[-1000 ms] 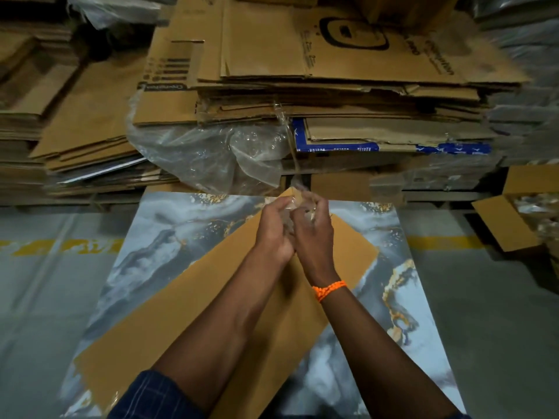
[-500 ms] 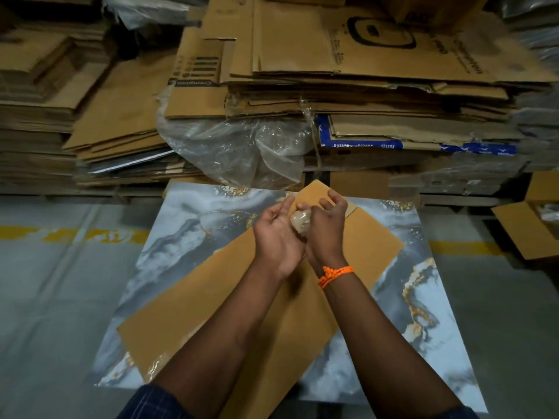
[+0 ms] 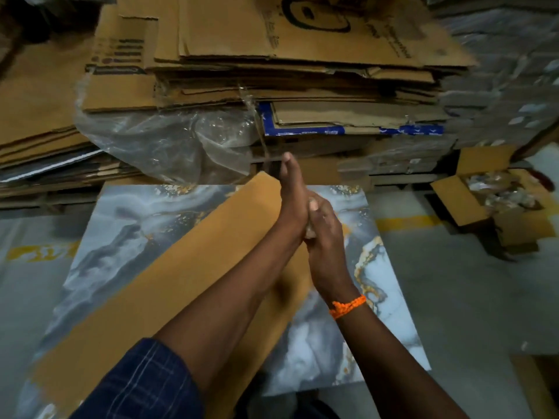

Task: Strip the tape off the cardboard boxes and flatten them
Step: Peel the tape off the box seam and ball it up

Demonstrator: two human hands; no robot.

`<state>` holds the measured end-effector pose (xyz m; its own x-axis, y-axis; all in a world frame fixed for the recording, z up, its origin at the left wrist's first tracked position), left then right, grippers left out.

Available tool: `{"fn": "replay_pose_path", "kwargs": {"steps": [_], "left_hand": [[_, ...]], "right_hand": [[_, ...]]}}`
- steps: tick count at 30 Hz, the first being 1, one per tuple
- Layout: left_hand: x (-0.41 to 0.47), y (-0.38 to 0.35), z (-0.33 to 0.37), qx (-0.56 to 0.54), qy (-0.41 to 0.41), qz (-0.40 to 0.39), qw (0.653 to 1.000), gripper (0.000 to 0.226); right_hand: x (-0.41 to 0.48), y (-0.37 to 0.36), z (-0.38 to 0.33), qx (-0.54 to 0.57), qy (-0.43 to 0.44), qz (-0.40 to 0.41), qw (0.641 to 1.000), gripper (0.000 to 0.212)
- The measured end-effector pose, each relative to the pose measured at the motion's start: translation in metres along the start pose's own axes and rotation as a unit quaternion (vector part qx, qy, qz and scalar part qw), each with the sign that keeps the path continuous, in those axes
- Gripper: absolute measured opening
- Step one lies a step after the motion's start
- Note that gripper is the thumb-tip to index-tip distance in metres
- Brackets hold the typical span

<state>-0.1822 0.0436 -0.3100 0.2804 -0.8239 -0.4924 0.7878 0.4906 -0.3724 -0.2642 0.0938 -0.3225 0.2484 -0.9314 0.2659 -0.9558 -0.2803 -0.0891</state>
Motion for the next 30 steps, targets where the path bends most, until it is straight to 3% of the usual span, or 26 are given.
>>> {"fn": "replay_pose_path", "kwargs": {"steps": [3, 7, 9, 11, 15, 18, 20, 22, 24, 26, 30], "left_hand": [[0.006, -0.059, -0.026, 0.078, -0.027, -0.014, 0.997, 0.083], [0.010, -0.123, -0.071, 0.148, -0.007, -0.024, 0.989, 0.077], [0.014, -0.145, -0.099, 0.239, 0.001, -0.035, 0.970, 0.081], [0.012, -0.164, -0.124, 0.310, -0.004, -0.061, 0.949, 0.077], [0.014, -0.178, -0.151, 0.403, -0.017, -0.087, 0.911, 0.062], [0.017, -0.175, -0.161, 0.430, -0.020, -0.070, 0.900, 0.062], [0.019, -0.169, -0.162, 0.439, -0.020, -0.061, 0.896, 0.056], [0.020, -0.160, -0.155, 0.452, -0.021, -0.052, 0.890, 0.045], [0.020, -0.149, -0.146, 0.461, -0.035, -0.044, 0.885, 0.038], [0.025, -0.135, -0.140, 0.471, -0.050, -0.038, 0.880, 0.035], [0.034, -0.111, -0.140, 0.476, -0.068, -0.031, 0.876, 0.030]], "right_hand": [[0.014, 0.064, -0.003, -0.060, 0.058, 0.080, 0.993, 0.027], [0.037, 0.149, 0.008, -0.259, 0.095, 0.073, 0.958, 0.030], [0.051, 0.195, 0.022, -0.336, 0.079, 0.104, 0.933, 0.026], [0.064, 0.248, 0.040, -0.398, 0.029, 0.143, 0.906, 0.034], [0.079, 0.330, 0.072, -0.514, -0.147, 0.095, 0.840, 0.090], [0.084, 0.359, 0.090, -0.434, -0.296, -0.056, 0.849, 0.081], [0.088, 0.371, 0.102, -0.361, -0.354, -0.112, 0.855, 0.079], [0.095, 0.382, 0.118, -0.391, -0.325, -0.107, 0.854, 0.061], [0.097, 0.384, 0.121, -0.501, -0.227, -0.035, 0.835, 0.041], [0.096, 0.377, 0.111, -0.572, -0.144, 0.013, 0.807, 0.043], [0.094, 0.378, 0.112, -0.683, -0.129, -0.037, 0.718, 0.034]]}}
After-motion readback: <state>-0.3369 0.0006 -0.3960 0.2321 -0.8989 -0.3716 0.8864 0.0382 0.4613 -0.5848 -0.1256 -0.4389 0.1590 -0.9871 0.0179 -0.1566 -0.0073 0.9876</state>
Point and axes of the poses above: each hand's wrist, its own x-axis towards the middle knuckle, its own y-axis out of the back of the hand, z = x × y, the point moved 1 cm from there along x, towards the middle knuckle, and after that the axes turned 10 degrees about y, right-handed, at the moved point
